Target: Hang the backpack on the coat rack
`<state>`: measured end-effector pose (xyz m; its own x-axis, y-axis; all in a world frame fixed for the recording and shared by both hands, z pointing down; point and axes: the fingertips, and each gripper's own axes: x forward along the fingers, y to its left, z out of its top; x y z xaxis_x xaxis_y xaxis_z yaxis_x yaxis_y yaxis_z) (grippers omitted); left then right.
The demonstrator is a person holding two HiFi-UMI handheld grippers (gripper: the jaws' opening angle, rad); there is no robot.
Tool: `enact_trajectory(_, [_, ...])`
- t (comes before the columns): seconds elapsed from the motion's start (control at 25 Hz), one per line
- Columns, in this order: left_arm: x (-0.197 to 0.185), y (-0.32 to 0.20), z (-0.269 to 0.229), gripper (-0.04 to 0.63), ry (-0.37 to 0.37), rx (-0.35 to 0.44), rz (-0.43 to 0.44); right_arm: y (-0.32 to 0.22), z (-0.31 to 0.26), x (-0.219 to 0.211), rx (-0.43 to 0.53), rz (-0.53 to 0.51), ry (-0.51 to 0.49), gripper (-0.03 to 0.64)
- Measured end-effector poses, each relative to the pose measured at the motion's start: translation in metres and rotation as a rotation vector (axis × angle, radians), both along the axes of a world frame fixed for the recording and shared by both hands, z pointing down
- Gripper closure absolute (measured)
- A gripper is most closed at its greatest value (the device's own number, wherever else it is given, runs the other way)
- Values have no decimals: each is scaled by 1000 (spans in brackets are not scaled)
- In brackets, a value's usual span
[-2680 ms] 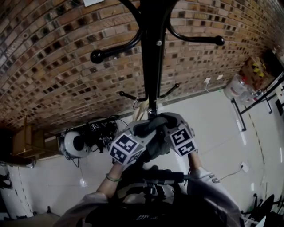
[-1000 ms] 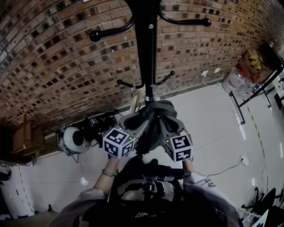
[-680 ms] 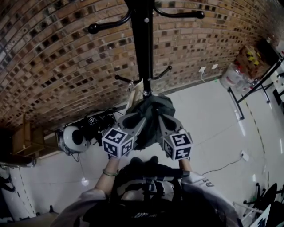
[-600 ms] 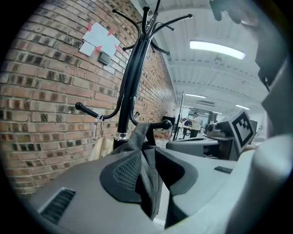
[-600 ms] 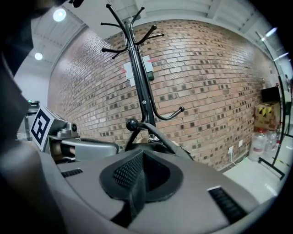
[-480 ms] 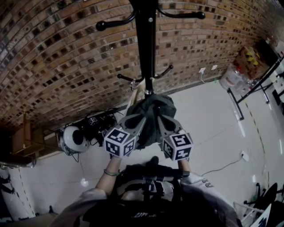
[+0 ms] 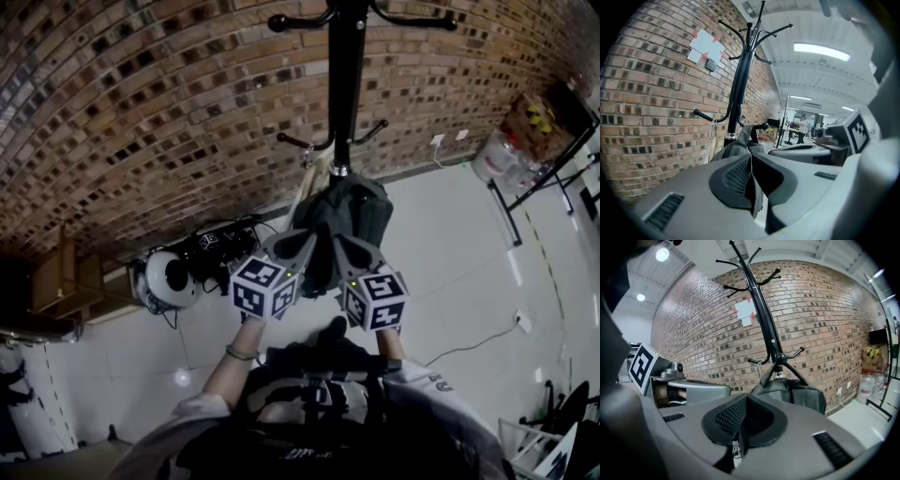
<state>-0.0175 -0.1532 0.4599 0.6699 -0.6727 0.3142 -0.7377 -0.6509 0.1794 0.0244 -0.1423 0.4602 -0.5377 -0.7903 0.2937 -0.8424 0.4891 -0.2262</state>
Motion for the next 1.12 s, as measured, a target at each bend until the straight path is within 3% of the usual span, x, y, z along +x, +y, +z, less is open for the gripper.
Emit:
enact_trajectory(0.6, [-14,39,-3,589,56,4,3,40,2,-7,-20,61,-5,609])
enact_trajectory(1.12, [-24,57,9,590,65,-20,-21,57,6,-16,-32,47,-3,609])
